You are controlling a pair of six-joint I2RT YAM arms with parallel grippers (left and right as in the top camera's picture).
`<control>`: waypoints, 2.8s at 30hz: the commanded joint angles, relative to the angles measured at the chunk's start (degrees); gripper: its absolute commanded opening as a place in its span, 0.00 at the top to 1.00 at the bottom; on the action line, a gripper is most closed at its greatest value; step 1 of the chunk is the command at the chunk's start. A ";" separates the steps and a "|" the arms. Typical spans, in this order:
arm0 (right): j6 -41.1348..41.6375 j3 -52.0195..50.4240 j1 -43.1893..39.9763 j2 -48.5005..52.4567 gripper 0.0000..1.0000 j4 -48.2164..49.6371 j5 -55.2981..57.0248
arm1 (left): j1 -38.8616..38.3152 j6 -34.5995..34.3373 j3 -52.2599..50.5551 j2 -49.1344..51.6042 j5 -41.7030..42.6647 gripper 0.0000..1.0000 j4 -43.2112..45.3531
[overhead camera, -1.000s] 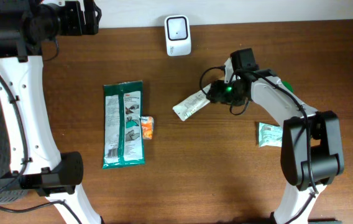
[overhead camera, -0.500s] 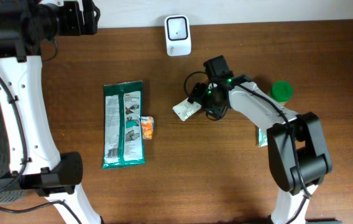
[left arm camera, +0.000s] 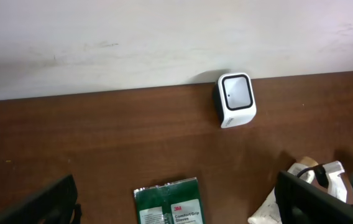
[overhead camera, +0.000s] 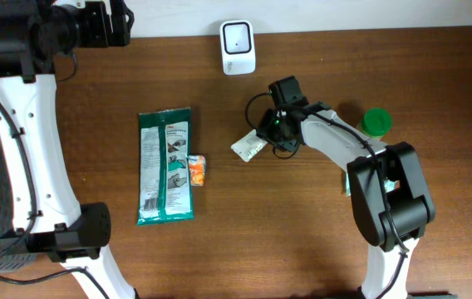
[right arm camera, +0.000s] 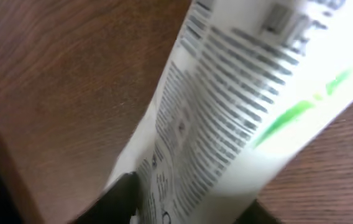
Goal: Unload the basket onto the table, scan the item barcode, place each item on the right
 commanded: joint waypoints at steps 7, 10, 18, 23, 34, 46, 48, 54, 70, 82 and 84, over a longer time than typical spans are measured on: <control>-23.26 0.04 -4.09 0.96 0.96 -4.92 -17.66 | 0.39 0.85 0.87 -1.31 0.61 0.01 0.07; -30.12 0.04 -5.64 0.57 0.96 -7.19 -23.21 | 0.39 0.87 0.87 -1.31 0.63 0.01 0.07; -41.33 0.04 -7.56 0.57 0.96 -14.97 -25.07 | 0.39 0.85 0.87 -1.31 0.63 0.01 0.07; -41.35 0.04 -8.98 0.57 0.96 -17.42 -26.10 | 0.39 0.85 0.87 -1.31 0.61 0.01 0.07; -58.10 0.15 -10.32 -12.59 0.96 -19.89 -38.84 | 0.39 0.85 0.87 -1.31 0.61 0.01 0.07; -46.86 0.15 -10.32 -33.24 0.96 -19.85 -49.81 | 0.39 0.85 0.87 -1.31 0.61 0.01 0.07; -44.09 0.26 -10.32 -34.91 0.96 -19.74 -49.77 | 0.39 0.85 0.87 -1.31 0.63 0.01 0.09; -40.79 8.35 -9.66 -31.76 0.96 -26.32 -43.30 | 0.39 0.85 0.87 -1.31 0.61 0.01 0.07; -55.39 56.50 1.64 9.70 0.96 -28.30 24.30 | 0.39 0.85 0.87 -1.31 0.61 0.01 0.07; -84.32 56.50 3.82 26.97 0.96 1.84 54.69 | 0.39 0.85 0.87 -1.31 0.61 0.01 0.07; -86.60 56.50 4.33 27.89 0.96 3.63 54.64 | 0.39 0.85 0.87 -1.31 0.61 0.01 0.09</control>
